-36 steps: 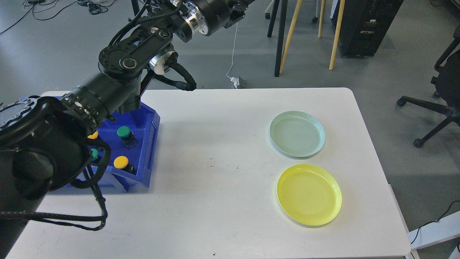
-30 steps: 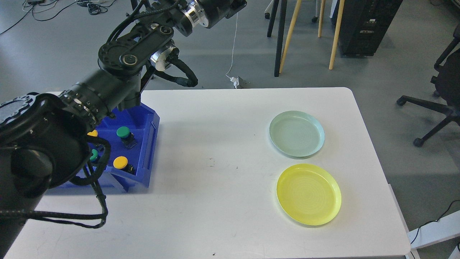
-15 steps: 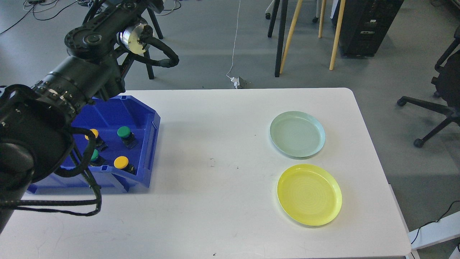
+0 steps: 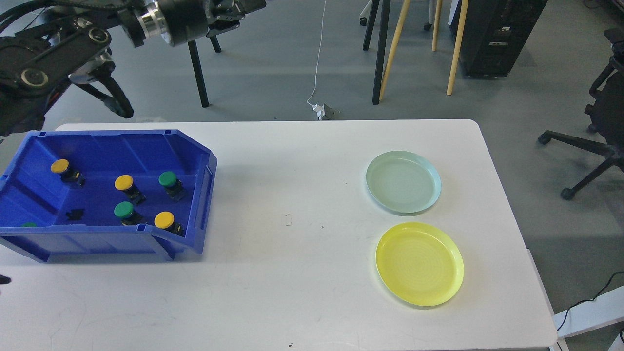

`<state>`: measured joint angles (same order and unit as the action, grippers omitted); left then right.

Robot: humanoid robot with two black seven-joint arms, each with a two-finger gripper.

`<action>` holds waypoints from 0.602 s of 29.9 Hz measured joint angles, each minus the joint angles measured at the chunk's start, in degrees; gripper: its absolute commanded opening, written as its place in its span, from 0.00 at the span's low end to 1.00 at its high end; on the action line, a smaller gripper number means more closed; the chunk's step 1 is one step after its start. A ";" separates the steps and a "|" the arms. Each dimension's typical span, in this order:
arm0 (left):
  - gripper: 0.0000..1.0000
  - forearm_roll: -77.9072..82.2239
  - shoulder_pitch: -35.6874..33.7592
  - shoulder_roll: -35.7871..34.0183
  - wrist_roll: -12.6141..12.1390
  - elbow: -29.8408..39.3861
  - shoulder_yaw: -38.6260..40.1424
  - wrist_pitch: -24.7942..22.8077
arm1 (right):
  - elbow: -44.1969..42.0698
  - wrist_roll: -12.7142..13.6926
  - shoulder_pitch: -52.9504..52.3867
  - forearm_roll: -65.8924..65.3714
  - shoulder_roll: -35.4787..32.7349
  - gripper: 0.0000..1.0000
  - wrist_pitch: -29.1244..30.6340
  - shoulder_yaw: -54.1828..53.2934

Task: Pass button and place on color plate
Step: 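Raise the left gripper up and away from the blue bin, then lower the left gripper into the bin and grasp a yellow button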

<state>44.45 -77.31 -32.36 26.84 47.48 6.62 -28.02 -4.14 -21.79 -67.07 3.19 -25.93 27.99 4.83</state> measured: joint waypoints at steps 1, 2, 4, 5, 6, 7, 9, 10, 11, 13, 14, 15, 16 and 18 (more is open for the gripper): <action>0.94 3.43 0.02 -1.92 -0.02 2.29 -0.10 0.00 | 0.00 0.00 -0.10 0.00 0.00 0.99 0.01 0.00; 0.94 7.33 0.12 -4.07 -0.11 4.92 -0.15 0.00 | 0.00 0.00 -0.22 0.00 0.00 0.99 0.01 0.00; 0.94 14.33 0.30 -8.06 -0.58 9.82 -0.41 0.00 | 0.00 0.00 -0.57 0.00 0.00 0.99 0.00 0.02; 0.94 17.02 0.38 -9.69 -0.96 11.92 -0.58 0.00 | 0.00 0.00 -0.79 0.00 0.01 0.99 0.00 0.08; 0.94 19.67 0.48 -11.49 -1.50 14.11 -0.81 0.01 | 0.00 0.01 -0.99 -0.07 0.02 0.99 0.01 0.16; 0.95 22.37 0.59 -13.34 -2.15 16.24 -1.15 0.01 | 0.00 0.05 -1.23 -0.13 0.03 0.99 0.00 0.23; 0.96 27.72 0.99 -16.86 -3.33 19.52 -2.33 0.01 | 0.00 0.34 -1.79 -0.18 0.03 0.99 0.00 0.31; 0.96 30.28 1.33 -18.41 -3.76 20.52 -3.03 0.01 | 0.00 0.51 -2.02 -0.19 0.03 0.99 0.00 0.33; 0.96 32.32 1.64 -19.48 -3.97 21.03 -3.53 0.01 | 0.00 0.64 -2.23 -0.20 0.03 0.99 0.00 0.34; 0.97 36.10 2.56 -21.22 -4.19 21.44 -4.28 0.02 | 0.00 0.78 -2.56 -0.20 0.03 0.99 0.00 0.35; 0.98 37.41 3.19 -21.80 -4.21 21.39 -4.50 0.03 | 0.01 0.83 -2.64 -0.21 0.03 0.99 0.01 0.35; 0.98 38.65 4.02 -22.25 -4.24 21.14 -4.69 0.03 | 0.01 0.85 -2.67 -0.21 0.03 0.99 0.00 0.35; 0.98 39.79 4.92 -22.54 -4.22 20.67 -4.78 0.04 | 0.01 0.87 -2.70 -0.21 0.02 0.99 0.00 0.35; 0.98 42.55 6.85 -22.78 -4.28 18.87 -4.88 0.06 | 0.02 0.87 -2.79 -0.21 -0.04 0.99 0.00 0.36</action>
<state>87.00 -70.46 -55.15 22.56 66.35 1.73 -27.97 -4.13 -20.92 -69.86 2.99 -25.97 28.00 5.19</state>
